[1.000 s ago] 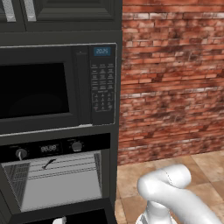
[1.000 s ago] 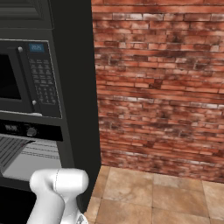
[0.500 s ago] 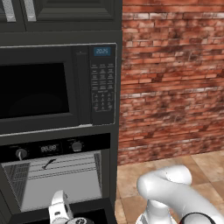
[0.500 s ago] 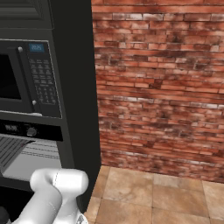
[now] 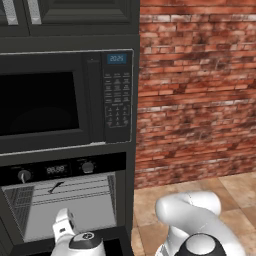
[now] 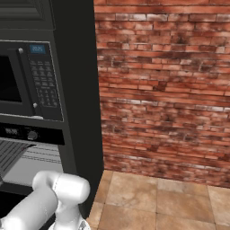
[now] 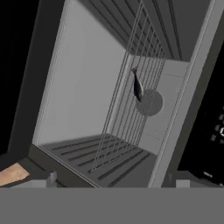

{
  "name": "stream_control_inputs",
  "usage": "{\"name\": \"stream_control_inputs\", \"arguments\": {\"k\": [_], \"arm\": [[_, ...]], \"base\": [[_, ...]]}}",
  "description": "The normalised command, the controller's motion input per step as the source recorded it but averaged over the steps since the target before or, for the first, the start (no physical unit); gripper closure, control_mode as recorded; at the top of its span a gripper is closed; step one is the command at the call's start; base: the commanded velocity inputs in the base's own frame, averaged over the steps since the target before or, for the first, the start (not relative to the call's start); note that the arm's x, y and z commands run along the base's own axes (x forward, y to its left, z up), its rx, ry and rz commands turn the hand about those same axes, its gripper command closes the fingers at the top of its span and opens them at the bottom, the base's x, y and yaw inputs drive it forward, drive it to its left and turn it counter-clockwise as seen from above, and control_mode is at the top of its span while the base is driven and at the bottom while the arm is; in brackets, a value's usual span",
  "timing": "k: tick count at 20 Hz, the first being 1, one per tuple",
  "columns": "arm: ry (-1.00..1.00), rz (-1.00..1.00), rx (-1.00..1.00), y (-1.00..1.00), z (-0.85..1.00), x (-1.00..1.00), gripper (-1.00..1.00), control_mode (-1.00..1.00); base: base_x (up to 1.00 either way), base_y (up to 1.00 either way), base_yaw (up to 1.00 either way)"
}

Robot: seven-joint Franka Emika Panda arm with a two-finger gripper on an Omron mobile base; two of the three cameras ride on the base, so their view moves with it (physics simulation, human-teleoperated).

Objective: Take the fish from the oven and place it on the plate on the counter.

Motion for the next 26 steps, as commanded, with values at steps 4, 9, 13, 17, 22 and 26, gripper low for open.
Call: {"name": "stream_control_inputs", "arguments": {"k": [4,9,13,17,22,26], "arm": [[-0.02,0.0,-0.07,0.23,-0.41,0.23,-1.0,-1.0],[-0.01,0.0,-0.05,0.26,-0.53,0.53,-1.0,-1.0],[-0.02,0.0,-0.04,0.24,-0.51,0.71,-1.0,-1.0],[-0.01,0.0,-0.01,0.31,-0.53,0.66,-1.0,-1.0],[-0.06,0.0,0.0,0.2,-0.42,0.49,-1.0,-1.0],[-0.13,0.0,-0.01,0.23,-0.21,0.5,-1.0,-1.0]], "base": [[0.0,0.0,0.0],[0.0,0.0,0.0],[0.0,0.0,0.0],[0.0,0.0,0.0],[0.0,0.0,0.0],[0.0,0.0,0.0]]}}
